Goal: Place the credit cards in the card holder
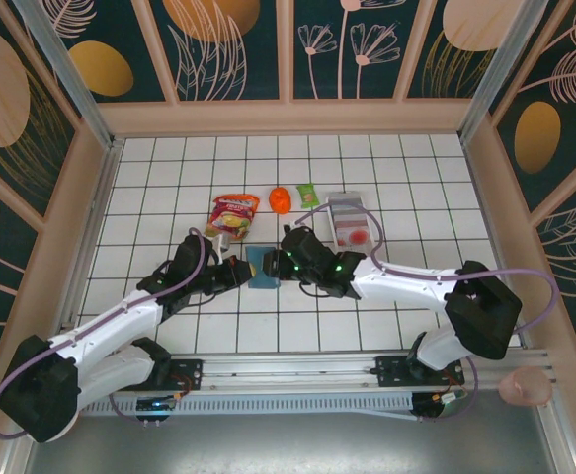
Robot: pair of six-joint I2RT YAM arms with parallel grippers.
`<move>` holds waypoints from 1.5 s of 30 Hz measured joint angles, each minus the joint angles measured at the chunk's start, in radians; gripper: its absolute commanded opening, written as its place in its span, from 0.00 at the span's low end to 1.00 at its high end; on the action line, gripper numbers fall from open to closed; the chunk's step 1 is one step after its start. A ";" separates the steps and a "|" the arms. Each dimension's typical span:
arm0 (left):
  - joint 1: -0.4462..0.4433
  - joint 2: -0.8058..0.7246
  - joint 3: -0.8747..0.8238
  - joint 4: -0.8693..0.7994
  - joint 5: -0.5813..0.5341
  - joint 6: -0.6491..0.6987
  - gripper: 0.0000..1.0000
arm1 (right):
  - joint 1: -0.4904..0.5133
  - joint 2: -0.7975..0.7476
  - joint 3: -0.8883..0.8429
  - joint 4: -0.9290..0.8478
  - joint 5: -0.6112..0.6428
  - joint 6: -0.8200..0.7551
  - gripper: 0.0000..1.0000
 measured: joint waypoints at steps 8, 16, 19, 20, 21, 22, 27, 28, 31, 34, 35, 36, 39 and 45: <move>-0.002 -0.001 0.003 -0.006 -0.004 0.003 0.00 | 0.000 -0.030 -0.002 0.009 -0.024 -0.004 0.47; -0.002 -0.022 0.003 0.010 0.006 -0.002 0.00 | 0.000 0.057 -0.002 0.086 -0.092 0.008 0.47; -0.001 -0.037 -0.004 0.011 0.006 -0.012 0.00 | 0.000 0.065 -0.002 0.103 -0.101 0.014 0.50; -0.001 -0.045 -0.010 0.016 0.006 -0.016 0.00 | 0.000 0.065 -0.003 0.107 -0.104 0.015 0.51; -0.001 -0.052 -0.014 0.017 0.005 -0.021 0.00 | 0.000 0.065 -0.006 0.112 -0.107 0.020 0.52; -0.001 -0.057 -0.019 0.021 0.006 -0.024 0.00 | 0.000 0.065 -0.011 0.119 -0.109 0.024 0.52; -0.001 -0.065 -0.039 0.036 0.014 -0.051 0.00 | 0.000 0.071 -0.025 0.142 -0.129 0.037 0.48; -0.001 -0.067 -0.040 0.036 0.014 -0.053 0.00 | 0.000 0.072 -0.025 0.145 -0.130 0.040 0.46; 0.000 -0.075 -0.043 0.036 0.011 -0.062 0.00 | 0.000 0.078 -0.025 0.156 -0.133 0.053 0.43; 0.000 -0.090 -0.045 0.035 0.002 -0.066 0.00 | 0.000 0.079 -0.027 0.171 -0.134 0.060 0.40; 0.000 -0.095 -0.045 0.034 -0.002 -0.066 0.00 | 0.000 0.079 -0.027 0.177 -0.134 0.061 0.39; 0.000 -0.102 -0.045 0.032 -0.006 -0.068 0.00 | 0.000 0.079 -0.027 0.183 -0.134 0.064 0.38; 0.000 -0.116 -0.045 0.023 -0.016 -0.069 0.00 | 0.000 0.079 -0.029 0.190 -0.133 0.066 0.37; -0.002 -0.120 -0.045 0.011 -0.025 -0.055 0.00 | 0.004 0.079 -0.026 0.175 -0.118 0.061 0.31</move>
